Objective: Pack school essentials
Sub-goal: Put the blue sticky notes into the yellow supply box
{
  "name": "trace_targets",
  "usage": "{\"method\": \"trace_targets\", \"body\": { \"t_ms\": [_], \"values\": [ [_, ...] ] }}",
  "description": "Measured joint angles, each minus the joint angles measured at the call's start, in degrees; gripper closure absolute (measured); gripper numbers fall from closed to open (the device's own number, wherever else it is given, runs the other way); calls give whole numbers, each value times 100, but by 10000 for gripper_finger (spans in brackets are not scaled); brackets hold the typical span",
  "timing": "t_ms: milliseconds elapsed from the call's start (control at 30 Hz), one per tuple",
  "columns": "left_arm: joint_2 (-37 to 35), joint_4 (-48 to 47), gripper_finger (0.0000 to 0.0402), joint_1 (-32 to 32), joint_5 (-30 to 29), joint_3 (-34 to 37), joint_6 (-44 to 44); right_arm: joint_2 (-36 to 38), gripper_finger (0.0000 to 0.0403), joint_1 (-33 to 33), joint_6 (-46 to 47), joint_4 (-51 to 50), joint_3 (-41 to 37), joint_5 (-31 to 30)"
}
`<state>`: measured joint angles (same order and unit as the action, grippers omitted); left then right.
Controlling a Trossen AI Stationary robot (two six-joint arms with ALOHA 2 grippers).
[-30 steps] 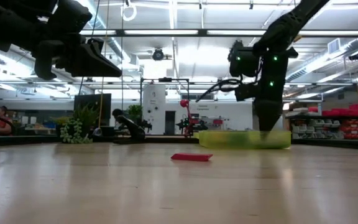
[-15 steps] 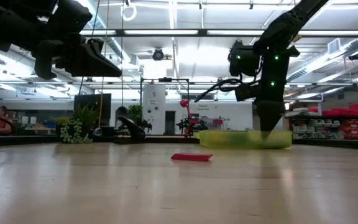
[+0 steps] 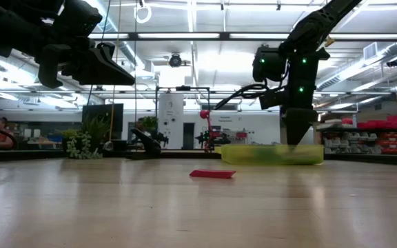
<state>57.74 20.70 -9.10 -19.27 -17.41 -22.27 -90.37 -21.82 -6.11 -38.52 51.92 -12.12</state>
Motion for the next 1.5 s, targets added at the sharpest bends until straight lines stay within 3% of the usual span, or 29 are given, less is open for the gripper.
{"method": "trace_targets", "body": {
  "t_ms": [367, 633, 1033, 1233, 1500],
  "values": [
    [0, -3, 380, 0, 0, 0, 1, 0, 354, -109, -98, 179, -93, 330],
    [0, -5, 377, 0, 0, 0, 1, 0, 391, -577, 270, 183, -92, 955],
    [0, -91, 384, -1, 0, 0, -1, 0, 396, -1210, 972, 343, -56, 1687],
    [0, -91, 382, 0, 0, 0, -69, 0, 396, -1428, 1628, 331, 11, 1694],
    [0, -99, 375, -2, 0, 0, -91, 2, 397, -1274, 1665, 313, -231, 1645]
  ]
}}
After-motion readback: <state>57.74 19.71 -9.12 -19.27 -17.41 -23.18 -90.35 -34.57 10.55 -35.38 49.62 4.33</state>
